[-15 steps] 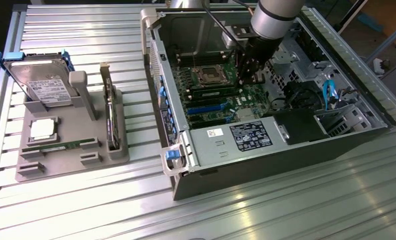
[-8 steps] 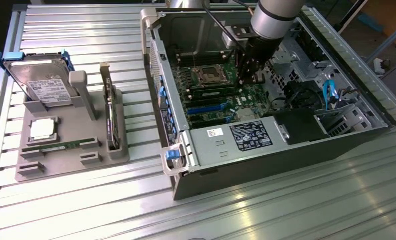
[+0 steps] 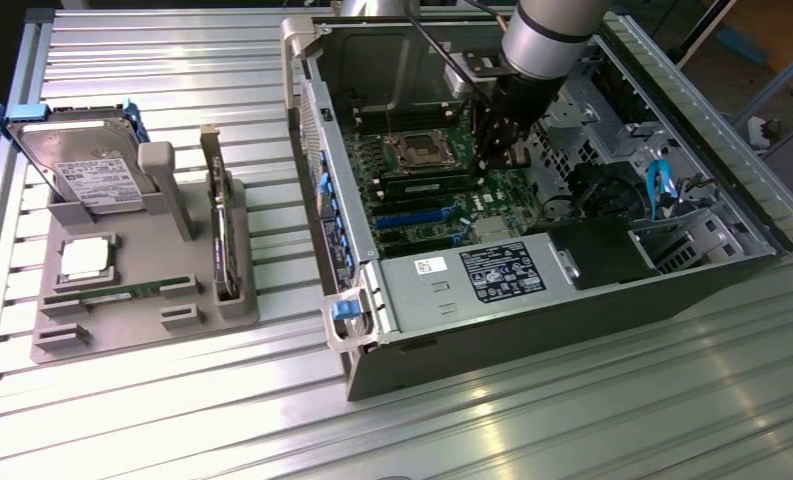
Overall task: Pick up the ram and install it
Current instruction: 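Press down the ram until it locks into place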
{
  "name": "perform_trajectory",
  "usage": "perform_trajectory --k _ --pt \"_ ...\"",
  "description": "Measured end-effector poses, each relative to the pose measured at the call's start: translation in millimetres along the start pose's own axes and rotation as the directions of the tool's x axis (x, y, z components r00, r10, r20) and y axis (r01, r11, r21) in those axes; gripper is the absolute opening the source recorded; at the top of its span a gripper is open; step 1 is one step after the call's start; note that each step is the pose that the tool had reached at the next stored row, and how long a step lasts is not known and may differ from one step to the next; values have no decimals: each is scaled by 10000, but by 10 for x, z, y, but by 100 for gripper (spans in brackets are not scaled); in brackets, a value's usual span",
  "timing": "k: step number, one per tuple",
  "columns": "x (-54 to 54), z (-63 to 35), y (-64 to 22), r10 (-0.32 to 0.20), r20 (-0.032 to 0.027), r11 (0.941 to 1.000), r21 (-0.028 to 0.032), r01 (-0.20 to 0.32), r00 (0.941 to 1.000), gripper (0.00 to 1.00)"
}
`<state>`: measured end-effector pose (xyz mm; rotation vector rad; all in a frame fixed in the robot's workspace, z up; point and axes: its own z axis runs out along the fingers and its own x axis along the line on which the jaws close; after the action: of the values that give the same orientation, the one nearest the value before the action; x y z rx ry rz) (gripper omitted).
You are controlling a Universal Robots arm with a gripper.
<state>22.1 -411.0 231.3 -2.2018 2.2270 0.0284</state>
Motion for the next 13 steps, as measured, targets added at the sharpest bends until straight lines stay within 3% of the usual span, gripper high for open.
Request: perform_trajectory --k 13 --pt "-2 -112 0 0 2 10000 0 0 10000 11"
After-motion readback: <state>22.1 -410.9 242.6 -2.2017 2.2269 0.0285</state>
